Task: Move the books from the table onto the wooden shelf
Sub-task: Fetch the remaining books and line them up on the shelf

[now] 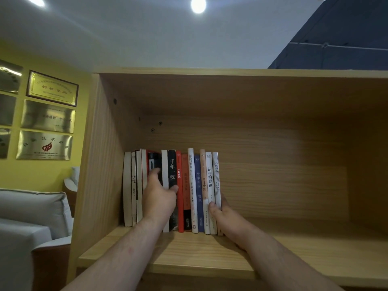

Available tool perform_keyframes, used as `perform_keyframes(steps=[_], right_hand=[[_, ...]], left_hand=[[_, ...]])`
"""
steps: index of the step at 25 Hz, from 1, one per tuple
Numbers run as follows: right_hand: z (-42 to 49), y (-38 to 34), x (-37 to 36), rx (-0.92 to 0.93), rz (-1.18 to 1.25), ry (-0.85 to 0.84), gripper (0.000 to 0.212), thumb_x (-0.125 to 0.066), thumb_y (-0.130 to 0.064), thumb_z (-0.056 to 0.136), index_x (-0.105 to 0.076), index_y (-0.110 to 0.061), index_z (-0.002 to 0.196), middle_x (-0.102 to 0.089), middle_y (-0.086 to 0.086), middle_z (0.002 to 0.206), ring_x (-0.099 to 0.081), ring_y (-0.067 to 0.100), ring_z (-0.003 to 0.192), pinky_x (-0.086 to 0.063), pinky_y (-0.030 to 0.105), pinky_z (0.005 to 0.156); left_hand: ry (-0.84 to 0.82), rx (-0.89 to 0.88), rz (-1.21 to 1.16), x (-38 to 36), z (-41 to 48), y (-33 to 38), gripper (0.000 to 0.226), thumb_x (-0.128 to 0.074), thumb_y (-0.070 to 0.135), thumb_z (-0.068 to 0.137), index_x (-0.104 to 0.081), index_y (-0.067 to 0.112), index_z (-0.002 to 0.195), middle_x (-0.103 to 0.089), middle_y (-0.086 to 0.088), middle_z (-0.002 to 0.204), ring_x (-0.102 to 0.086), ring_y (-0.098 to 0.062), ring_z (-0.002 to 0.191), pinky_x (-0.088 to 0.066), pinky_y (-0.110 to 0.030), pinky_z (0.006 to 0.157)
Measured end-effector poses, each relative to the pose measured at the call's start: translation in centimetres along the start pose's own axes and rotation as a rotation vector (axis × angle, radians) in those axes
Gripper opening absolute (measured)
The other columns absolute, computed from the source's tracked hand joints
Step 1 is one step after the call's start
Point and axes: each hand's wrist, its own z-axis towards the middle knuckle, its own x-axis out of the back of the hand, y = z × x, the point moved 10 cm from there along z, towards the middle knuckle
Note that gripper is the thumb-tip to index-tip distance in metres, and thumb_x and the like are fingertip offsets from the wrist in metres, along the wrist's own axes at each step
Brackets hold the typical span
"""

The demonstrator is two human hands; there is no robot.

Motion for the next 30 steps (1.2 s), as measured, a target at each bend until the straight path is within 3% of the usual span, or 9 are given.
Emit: perform_keyframes(steps=[5,8,10,12,15,21,25,28,30], right_hand=[[0.6,0.7,-0.2,-0.037,0.102,-0.006,0.051,-0.033,-0.034,0.111,-0.019,-0.035,0.16,-0.059,-0.014,0.119,-0.058,0.001,0.099,-0.043,0.03,0.102],[0.9,0.7,-0.6,-0.046,0.106,0.001,0.046,-0.034,-0.031,0.111,-0.025,-0.039,0.156,-0.059,-0.016,0.117,-0.057,-0.005,0.094,-0.046,0.017,0.083],[1.1,0.7,-0.3,-0.049,0.075,0.044,0.044,-0.038,-0.031,0.11,-0.032,-0.041,0.152,-0.052,-0.003,0.135,-0.057,-0.001,0.097,-0.046,0.013,0.071],[1.3,1.3,0.2,-0.071,0.057,0.086,0.045,-0.041,-0.034,0.106,-0.037,-0.04,0.151,-0.043,0.006,0.145,-0.06,0.008,0.102,-0.05,0.016,0.072],[1.3,1.4,0.3,-0.081,0.106,0.094,0.035,-0.045,-0.033,0.106,-0.047,-0.028,0.141,-0.06,0.006,0.133,-0.066,0.013,0.1,-0.054,0.02,0.071],[-1.2,2.1,3.3,-0.153,0.63,0.374,0.046,-0.051,-0.065,0.094,-0.072,-0.027,0.109,-0.075,0.007,0.107,-0.072,0.038,0.101,-0.055,0.063,0.094],[-4.1,1.1,3.6,-0.139,0.696,0.14,0.048,-0.06,-0.048,0.094,-0.066,-0.007,0.118,-0.078,0.019,0.101,-0.076,0.037,0.079,-0.062,0.05,0.076],[-5.5,1.3,5.2,-0.16,0.68,0.133,0.035,-0.07,-0.021,0.091,-0.061,-0.007,0.121,-0.077,0.019,0.101,-0.075,0.035,0.077,-0.063,0.047,0.067],[-6.5,1.4,7.7,-0.143,0.653,0.25,0.028,-0.07,-0.013,0.092,-0.062,-0.006,0.118,-0.078,0.017,0.092,-0.075,0.032,0.069,-0.063,0.043,0.06]], left_hand=[[0.046,-0.189,-0.007,3.0,-1.4,1.8,0.027,-0.062,0.013,0.096,-0.065,0.039,0.104,-0.071,0.007,0.093,-0.071,-0.012,0.086,-0.062,-0.038,0.07],[0.126,-0.263,-0.056,6.0,-2.9,3.2,0.029,-0.056,0.012,0.1,-0.065,0.033,0.118,-0.07,0.009,0.105,-0.068,-0.009,0.096,-0.06,-0.033,0.073],[0.169,-0.284,-0.082,7.7,-4.2,3.9,0.027,-0.054,0.013,0.101,-0.063,0.027,0.122,-0.071,0.007,0.107,-0.067,-0.009,0.097,-0.058,-0.031,0.071],[0.203,-0.309,-0.087,9.3,-5.8,4.7,0.022,-0.052,0.014,0.102,-0.063,0.027,0.116,-0.071,0.007,0.103,-0.068,-0.01,0.093,-0.057,-0.031,0.068],[0.254,-0.313,-0.103,11.2,-7.5,5.7,0.021,-0.05,0.016,0.103,-0.063,0.03,0.112,-0.072,0.007,0.098,-0.07,-0.008,0.088,-0.055,-0.028,0.063],[-0.025,-0.008,-0.467,3.6,-6.9,4.0,0.031,-0.047,0.01,0.104,-0.068,0.032,0.103,-0.079,-0.005,0.098,-0.076,-0.027,0.092,-0.062,-0.052,0.081],[-0.224,0.059,-0.56,-1.9,-7.0,4.7,0.035,-0.046,0.008,0.104,-0.069,0.034,0.103,-0.079,-0.006,0.102,-0.075,-0.029,0.099,-0.059,-0.053,0.091],[-0.354,-0.027,-0.405,-4.3,-6.6,5.5,0.031,-0.045,0.019,0.106,-0.065,0.041,0.118,-0.072,-0.001,0.12,-0.068,-0.023,0.112,-0.057,-0.044,0.095],[-0.342,-0.241,0.098,-4.2,-5.4,4.5,0.043,-0.046,0.041,0.103,-0.044,0.041,0.146,-0.046,0.008,0.153,-0.041,-0.022,0.144,-0.038,-0.046,0.116]])
